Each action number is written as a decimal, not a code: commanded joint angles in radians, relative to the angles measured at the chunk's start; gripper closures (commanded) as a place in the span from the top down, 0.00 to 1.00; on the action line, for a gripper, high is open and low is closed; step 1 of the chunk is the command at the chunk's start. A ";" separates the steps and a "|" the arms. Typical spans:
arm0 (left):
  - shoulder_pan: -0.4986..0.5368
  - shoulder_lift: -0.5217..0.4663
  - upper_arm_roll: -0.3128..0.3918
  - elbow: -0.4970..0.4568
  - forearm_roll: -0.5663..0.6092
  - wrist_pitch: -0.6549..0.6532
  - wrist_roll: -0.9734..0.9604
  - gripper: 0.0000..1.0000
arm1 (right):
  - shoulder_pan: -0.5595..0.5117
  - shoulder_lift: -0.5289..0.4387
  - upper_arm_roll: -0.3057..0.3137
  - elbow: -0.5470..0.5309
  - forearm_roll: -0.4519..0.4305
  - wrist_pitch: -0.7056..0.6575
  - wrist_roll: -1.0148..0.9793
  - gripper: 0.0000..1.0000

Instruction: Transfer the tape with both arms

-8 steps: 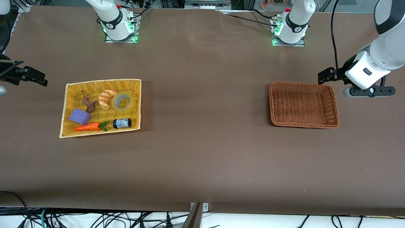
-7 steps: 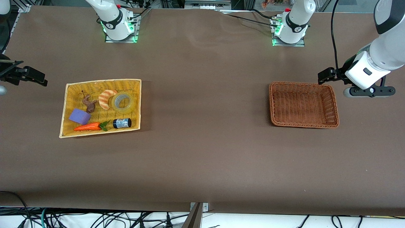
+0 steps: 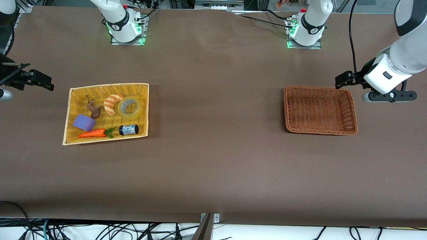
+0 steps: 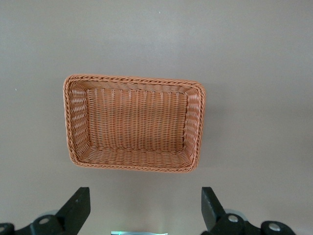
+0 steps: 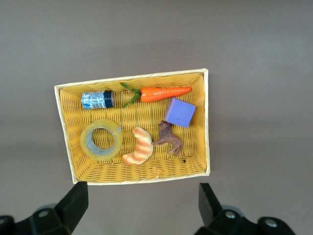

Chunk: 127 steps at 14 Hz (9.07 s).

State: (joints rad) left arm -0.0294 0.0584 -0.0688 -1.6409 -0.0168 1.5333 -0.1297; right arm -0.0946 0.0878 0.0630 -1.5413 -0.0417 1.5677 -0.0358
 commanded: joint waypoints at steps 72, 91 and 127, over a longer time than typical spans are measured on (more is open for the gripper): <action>0.025 -0.120 -0.008 -0.178 -0.012 0.137 0.002 1.00 | 0.001 0.167 0.170 -0.769 -0.007 0.935 0.157 0.00; 0.026 -0.084 -0.002 -0.151 -0.014 0.139 0.010 1.00 | 0.419 0.481 0.393 0.050 -0.061 0.426 0.973 0.00; 0.028 0.012 -0.348 -0.423 -0.189 0.577 -0.373 1.00 | -0.115 0.309 0.358 0.142 -0.104 -0.087 0.110 1.00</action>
State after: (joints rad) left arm -0.0063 0.0927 -0.3539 -1.9647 -0.1811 1.9907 -0.4260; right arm -0.1376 0.4171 0.4244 -1.4318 -0.1730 1.5589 0.1689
